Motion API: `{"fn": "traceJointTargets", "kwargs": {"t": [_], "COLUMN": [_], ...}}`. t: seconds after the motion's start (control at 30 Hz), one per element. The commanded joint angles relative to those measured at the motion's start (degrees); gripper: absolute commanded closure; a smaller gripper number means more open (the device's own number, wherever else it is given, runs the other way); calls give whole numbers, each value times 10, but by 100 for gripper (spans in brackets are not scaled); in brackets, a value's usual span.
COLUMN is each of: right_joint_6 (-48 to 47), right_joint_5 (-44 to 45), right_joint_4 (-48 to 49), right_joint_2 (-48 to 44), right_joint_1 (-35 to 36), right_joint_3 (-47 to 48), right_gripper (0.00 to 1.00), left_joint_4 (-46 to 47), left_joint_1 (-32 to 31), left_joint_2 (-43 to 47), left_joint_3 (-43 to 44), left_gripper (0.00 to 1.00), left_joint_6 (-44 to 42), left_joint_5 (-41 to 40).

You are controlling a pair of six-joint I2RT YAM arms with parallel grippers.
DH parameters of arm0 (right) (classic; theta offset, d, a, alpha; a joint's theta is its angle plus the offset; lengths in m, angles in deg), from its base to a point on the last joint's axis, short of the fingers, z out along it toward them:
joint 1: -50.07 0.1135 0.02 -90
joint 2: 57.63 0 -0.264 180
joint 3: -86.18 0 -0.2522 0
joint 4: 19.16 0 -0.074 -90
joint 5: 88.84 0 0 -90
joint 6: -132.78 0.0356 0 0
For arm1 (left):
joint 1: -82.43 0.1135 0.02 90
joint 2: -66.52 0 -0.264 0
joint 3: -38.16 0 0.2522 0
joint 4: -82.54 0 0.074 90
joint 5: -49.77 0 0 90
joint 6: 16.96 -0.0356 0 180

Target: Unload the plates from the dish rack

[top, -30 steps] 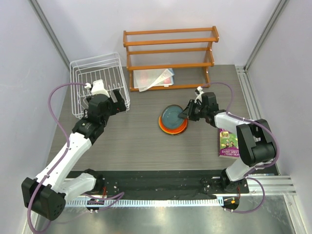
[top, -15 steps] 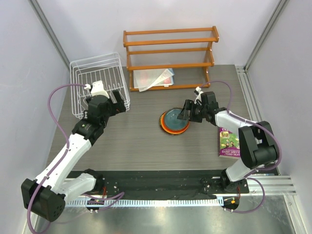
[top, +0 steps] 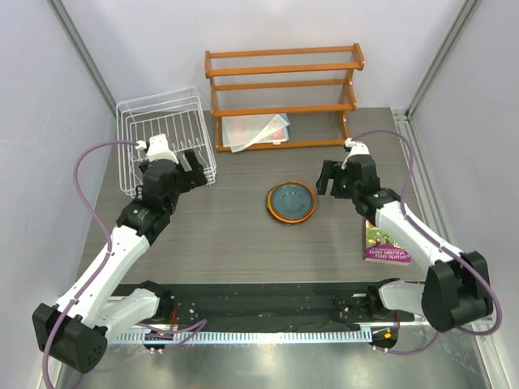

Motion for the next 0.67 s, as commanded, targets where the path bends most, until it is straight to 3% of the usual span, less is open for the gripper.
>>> {"fn": "traceJointTargets", "kwargs": {"t": [0.0,0.27,0.43,0.63], "right_joint_6": [4,-24,-54,-50], "right_joint_5": [133,339,435,475], "right_joint_4": [65,260,280,287], "right_joint_2": [-72,-147,-187,-206], "right_joint_1": [10,70,107,107], "right_joint_3": [-69,-247,-272,-284], "right_gripper": [11,4,2,1], "left_joint_4": [10,76,122,151], "left_joint_1": [-2,-1,-1,-1], "left_joint_2": [6,7,16,26], "left_joint_3": [14,-36,-83,-114], "left_gripper": [0,1,0,0], "left_joint_6": [-19,-61,-64,-66], "left_joint_5": [-42,-32,-24,-19]}}
